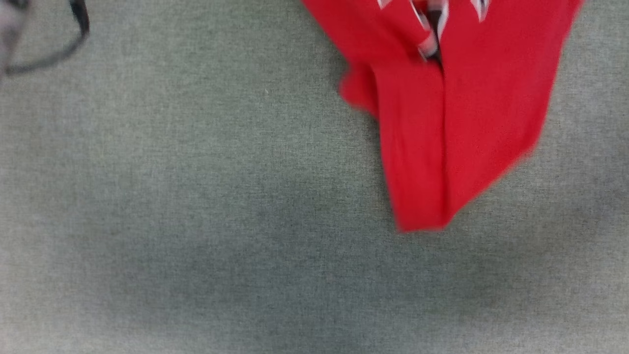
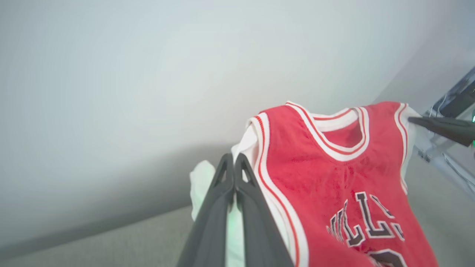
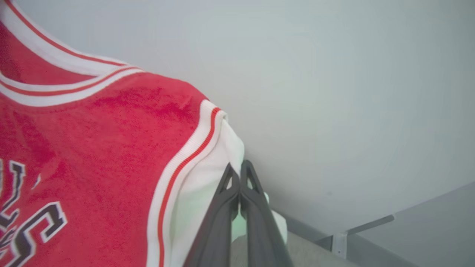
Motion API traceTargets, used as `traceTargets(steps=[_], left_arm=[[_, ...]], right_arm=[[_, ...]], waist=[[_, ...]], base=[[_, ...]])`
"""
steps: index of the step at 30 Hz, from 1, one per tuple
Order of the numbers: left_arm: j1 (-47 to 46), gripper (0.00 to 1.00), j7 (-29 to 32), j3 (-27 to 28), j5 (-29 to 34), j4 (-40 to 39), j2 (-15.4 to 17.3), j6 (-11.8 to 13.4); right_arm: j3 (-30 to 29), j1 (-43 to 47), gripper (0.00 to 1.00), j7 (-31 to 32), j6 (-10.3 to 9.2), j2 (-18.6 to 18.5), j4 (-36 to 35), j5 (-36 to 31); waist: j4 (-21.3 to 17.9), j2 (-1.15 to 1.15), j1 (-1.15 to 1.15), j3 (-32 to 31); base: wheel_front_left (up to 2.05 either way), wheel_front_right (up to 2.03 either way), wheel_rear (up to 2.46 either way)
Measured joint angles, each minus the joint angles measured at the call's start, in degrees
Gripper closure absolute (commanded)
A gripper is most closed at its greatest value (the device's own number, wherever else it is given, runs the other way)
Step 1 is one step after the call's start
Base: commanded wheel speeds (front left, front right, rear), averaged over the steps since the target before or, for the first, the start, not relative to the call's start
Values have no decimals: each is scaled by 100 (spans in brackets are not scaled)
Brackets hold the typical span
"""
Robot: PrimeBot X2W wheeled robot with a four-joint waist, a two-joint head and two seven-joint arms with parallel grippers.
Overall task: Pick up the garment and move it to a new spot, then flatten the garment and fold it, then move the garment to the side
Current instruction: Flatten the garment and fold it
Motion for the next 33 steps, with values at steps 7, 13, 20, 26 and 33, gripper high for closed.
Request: traceTargets(steps=[7,13,20,26,33], left_arm=[[-1344,100,-1954,840,71,1413,-818,-5],[-1560,100,-2220,877,-48,1426,-936,-5],[-361,100,-1965,550,-560,437,-382,-4],[1142,100,-1778,2,-958,-1083,344,-3],[2693,100,-1905,-847,-882,-2315,1220,-3]], right_arm=[[-907,-1361,100,-1401,1,822,1844,-522],[-1102,-1599,100,-1953,1,1137,2410,-631],[-791,-709,100,-1967,1,804,1701,-393],[-287,521,100,-1830,0,93,315,41],[144,1962,100,-1606,0,-854,-1460,560]], waist=[[-17,0,0,-166],[-29,0,0,-377],[-62,0,0,-585],[-79,0,0,-755],[-67,0,0,-1021]], base=[[0,0,0],[0,0,0],[0,0,0],[0,0,0],[0,0,0]])
